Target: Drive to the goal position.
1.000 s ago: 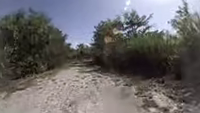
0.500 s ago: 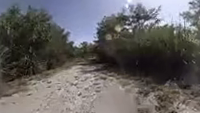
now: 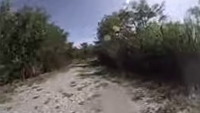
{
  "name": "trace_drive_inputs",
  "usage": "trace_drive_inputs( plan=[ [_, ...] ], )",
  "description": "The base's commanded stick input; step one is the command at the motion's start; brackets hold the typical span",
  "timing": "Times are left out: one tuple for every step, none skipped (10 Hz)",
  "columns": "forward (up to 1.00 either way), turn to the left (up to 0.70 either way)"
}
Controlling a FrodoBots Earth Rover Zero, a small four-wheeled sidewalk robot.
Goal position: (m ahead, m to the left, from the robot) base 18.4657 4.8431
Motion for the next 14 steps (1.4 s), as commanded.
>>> trace_drive_inputs(
  plan=[
    [0.85,0.09],
    [0.85,0.34],
    [0.85,0.34],
    [0.85,0.34],
    [0.85,0.28],
    [0.85,0.14],
    [0.85,0.0],
    [0.85,0.0],
    [0.85,0.0],
    [0.85,0.0],
    [0.85,0.0],
    [0.85,0.0],
    [0.85,0.0],
    [0.85,0.0]
  ],
)
